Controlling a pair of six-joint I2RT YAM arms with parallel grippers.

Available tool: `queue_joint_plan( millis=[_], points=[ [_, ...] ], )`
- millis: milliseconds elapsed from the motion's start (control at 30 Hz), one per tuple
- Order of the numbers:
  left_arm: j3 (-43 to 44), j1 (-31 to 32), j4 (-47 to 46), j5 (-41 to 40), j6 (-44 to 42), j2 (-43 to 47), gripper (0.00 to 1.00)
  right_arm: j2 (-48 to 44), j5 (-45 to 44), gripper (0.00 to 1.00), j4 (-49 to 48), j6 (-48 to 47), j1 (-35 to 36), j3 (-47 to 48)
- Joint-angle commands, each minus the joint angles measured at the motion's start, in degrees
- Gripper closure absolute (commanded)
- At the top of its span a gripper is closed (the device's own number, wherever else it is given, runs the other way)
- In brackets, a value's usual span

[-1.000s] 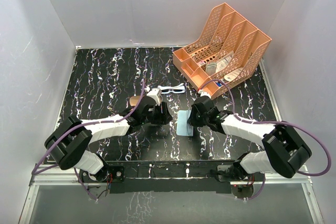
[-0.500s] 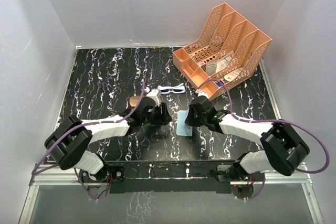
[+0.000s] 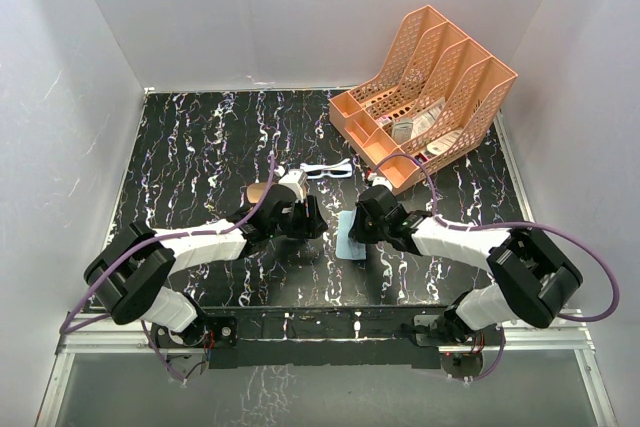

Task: Organize the sunglasses
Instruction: Fold the glasses cleaning cloth at the center of the board.

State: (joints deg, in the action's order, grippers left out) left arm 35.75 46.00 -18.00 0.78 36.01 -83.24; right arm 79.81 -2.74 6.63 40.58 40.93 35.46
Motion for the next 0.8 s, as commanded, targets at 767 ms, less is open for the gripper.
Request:
queue_joint_plan(
  millis=[767],
  points=[
    [-0.17,0.41,-0.82,-0.34,0.24,2.32,0.46,1.95,-1.45,1.0,-3.58,0.31,0.82,4.01]
  ],
)
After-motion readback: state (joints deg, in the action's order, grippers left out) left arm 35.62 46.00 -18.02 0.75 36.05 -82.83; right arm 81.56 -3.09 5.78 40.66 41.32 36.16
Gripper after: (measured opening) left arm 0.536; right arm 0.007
